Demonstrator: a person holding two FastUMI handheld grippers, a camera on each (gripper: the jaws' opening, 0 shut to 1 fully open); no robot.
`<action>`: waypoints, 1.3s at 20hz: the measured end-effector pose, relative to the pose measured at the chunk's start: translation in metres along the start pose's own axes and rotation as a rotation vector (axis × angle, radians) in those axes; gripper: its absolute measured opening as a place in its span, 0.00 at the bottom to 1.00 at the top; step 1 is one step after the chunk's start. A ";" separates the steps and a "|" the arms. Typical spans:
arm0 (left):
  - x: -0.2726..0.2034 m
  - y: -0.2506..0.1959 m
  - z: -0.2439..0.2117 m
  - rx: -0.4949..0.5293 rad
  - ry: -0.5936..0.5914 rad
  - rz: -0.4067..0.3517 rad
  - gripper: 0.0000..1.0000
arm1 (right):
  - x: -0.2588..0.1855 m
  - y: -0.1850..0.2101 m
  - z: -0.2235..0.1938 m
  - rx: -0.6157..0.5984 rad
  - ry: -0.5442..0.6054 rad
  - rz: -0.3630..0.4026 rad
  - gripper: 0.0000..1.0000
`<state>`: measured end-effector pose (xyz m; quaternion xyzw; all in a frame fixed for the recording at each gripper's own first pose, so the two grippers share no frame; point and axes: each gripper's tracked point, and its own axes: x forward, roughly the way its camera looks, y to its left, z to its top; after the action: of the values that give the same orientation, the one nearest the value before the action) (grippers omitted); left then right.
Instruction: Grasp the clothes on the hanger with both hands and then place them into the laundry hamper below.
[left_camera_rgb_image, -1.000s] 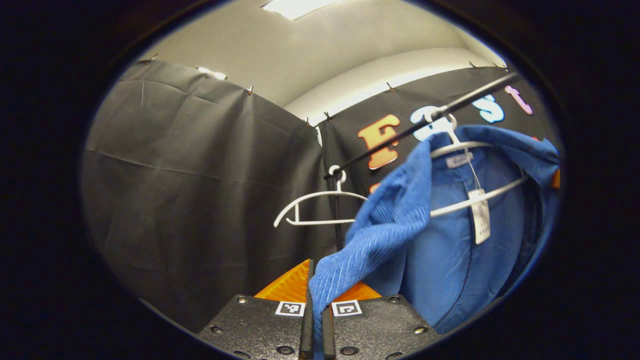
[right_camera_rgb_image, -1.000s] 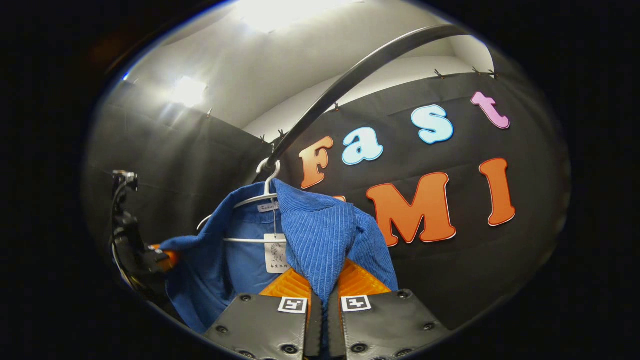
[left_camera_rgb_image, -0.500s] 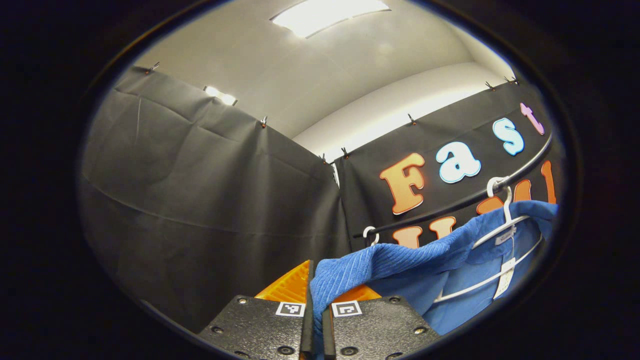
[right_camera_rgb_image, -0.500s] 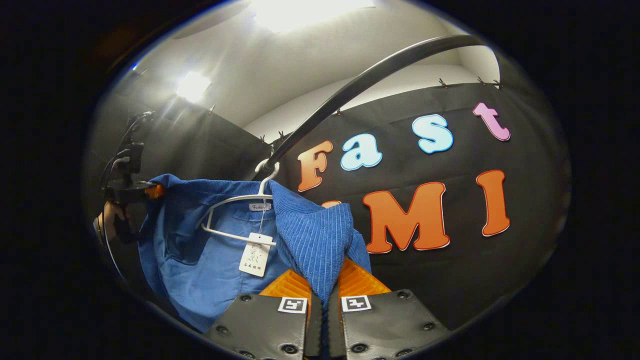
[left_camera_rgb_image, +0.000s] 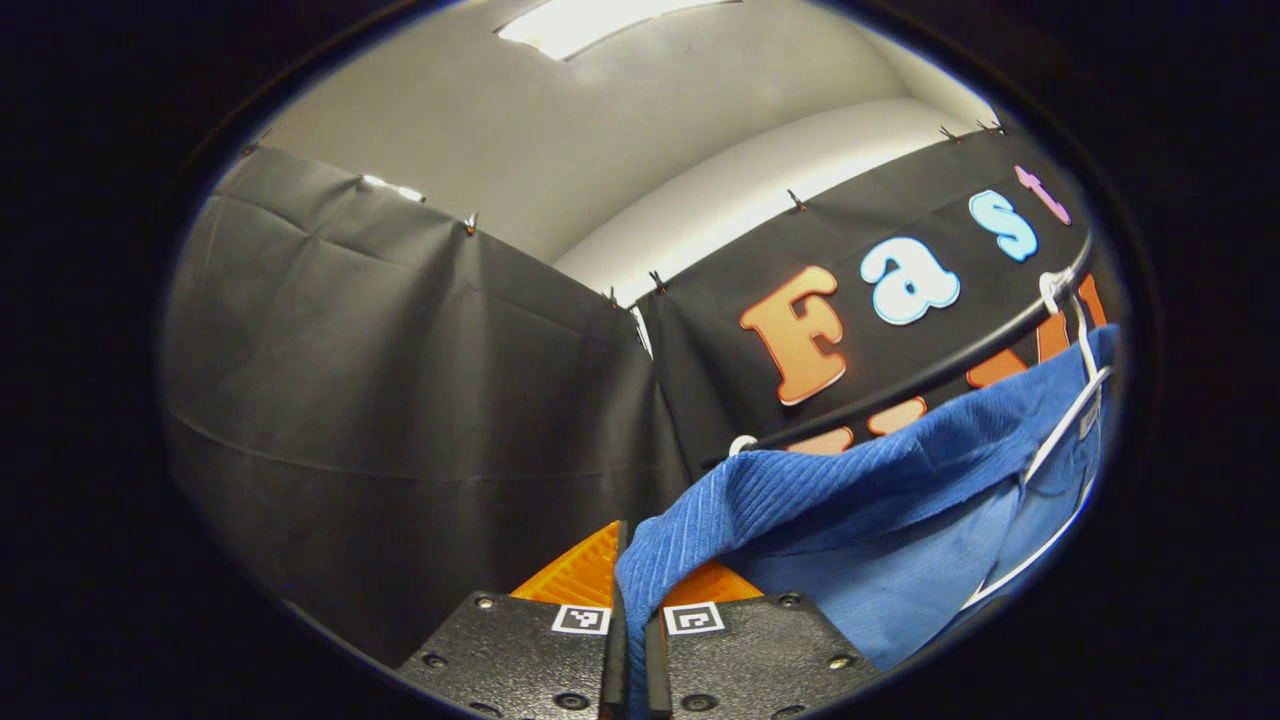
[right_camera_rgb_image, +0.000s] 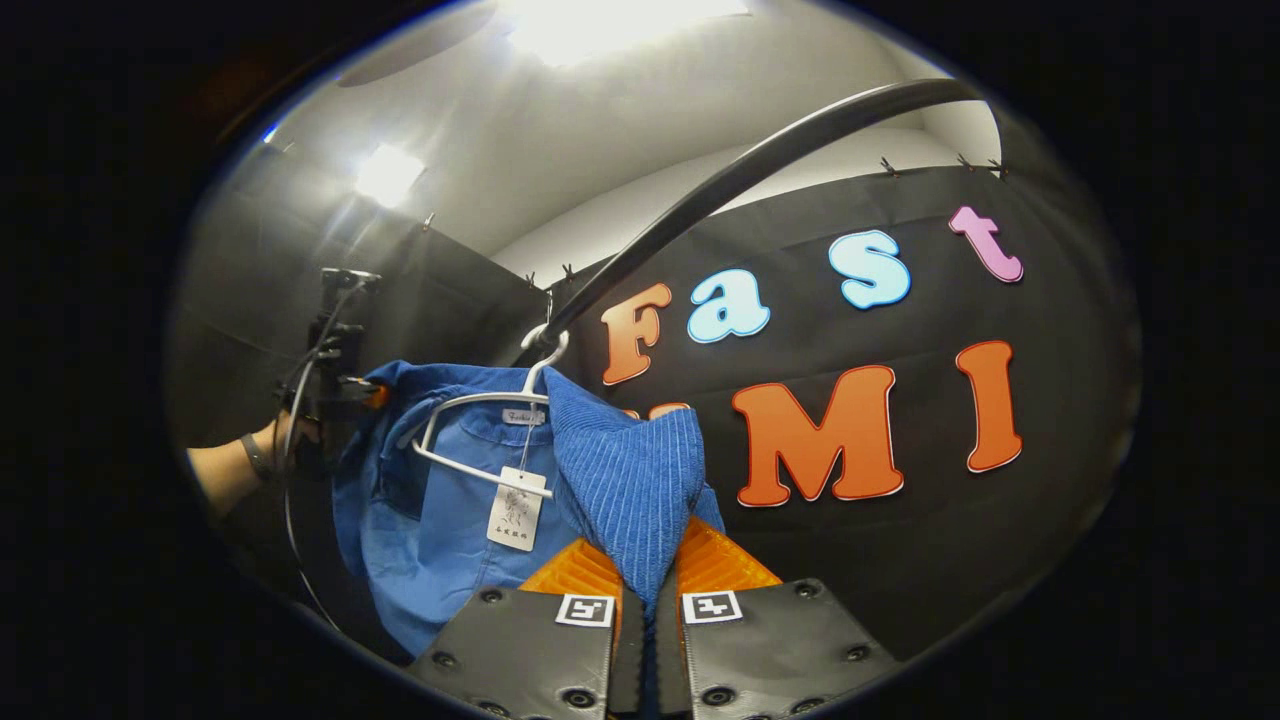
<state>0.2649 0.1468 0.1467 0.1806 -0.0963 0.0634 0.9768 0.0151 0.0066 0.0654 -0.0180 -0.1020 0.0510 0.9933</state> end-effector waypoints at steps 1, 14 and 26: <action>0.006 -0.010 -0.021 -0.012 0.039 -0.014 0.06 | 0.001 0.001 0.000 0.000 0.001 0.002 0.12; -0.017 -0.177 -0.193 -0.436 0.382 -0.264 0.07 | 0.008 -0.004 0.022 -0.034 -0.033 -0.014 0.12; 0.020 -0.195 -0.227 -0.879 0.383 -0.255 0.07 | 0.019 0.014 0.044 -0.098 -0.061 -0.012 0.12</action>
<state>0.3530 0.0508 -0.1240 -0.2530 0.0900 -0.0712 0.9606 0.0231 0.0241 0.1114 -0.0645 -0.1345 0.0405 0.9880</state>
